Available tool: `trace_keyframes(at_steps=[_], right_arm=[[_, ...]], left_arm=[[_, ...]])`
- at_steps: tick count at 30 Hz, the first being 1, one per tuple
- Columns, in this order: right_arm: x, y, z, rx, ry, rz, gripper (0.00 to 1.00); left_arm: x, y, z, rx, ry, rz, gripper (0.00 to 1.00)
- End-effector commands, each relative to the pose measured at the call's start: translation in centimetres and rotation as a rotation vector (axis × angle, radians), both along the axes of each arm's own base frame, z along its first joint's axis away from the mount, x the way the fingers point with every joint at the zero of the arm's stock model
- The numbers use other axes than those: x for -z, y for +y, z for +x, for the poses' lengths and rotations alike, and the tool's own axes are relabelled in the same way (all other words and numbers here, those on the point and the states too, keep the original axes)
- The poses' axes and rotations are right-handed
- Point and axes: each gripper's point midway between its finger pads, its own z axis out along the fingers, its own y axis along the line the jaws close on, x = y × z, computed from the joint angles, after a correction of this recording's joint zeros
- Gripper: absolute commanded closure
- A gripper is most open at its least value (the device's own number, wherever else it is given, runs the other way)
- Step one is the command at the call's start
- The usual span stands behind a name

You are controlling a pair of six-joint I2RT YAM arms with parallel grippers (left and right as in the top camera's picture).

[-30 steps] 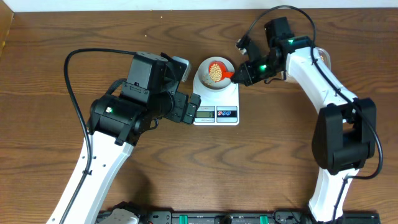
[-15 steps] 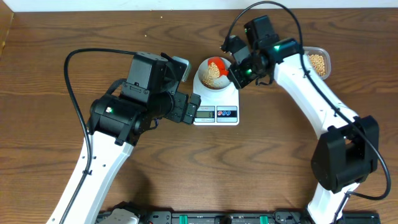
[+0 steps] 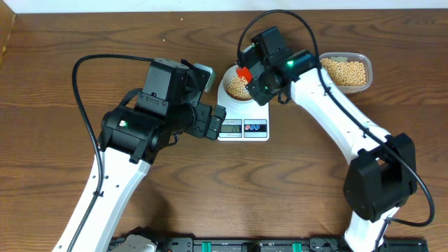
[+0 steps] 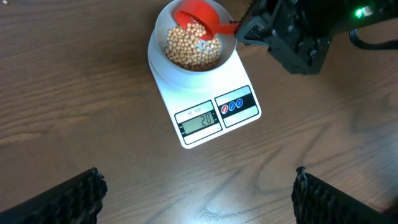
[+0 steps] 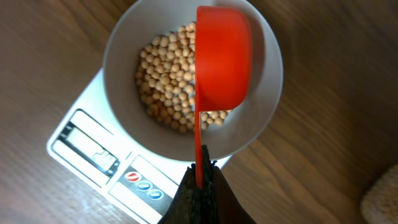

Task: Scoop item into bowl and weigh 50g on scale
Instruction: 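Tip the scoop to pour soybeans into the white bowl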

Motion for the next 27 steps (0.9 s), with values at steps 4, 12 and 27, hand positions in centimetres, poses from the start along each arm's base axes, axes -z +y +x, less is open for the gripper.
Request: trace_keyframes(at_steps=[4, 12, 27], right_arm=[[-3.8, -0.1, 0.5, 0.008, -0.137, -0.052, 0.99], [-6.1, 0.2, 0.7, -0.003, -0.205, -0.031, 0.99], [-9.8, -1.4, 1.9, 0.04, -0.17, 0.236, 0.99]], left_arm=[[0.0, 0.2, 0.3, 0.003, -0.008, 0.016, 0.02], [0.0, 0.2, 0.3, 0.003, -0.008, 0.016, 0.02], [0.0, 0.2, 0.3, 0.003, -0.008, 0.016, 0.02]])
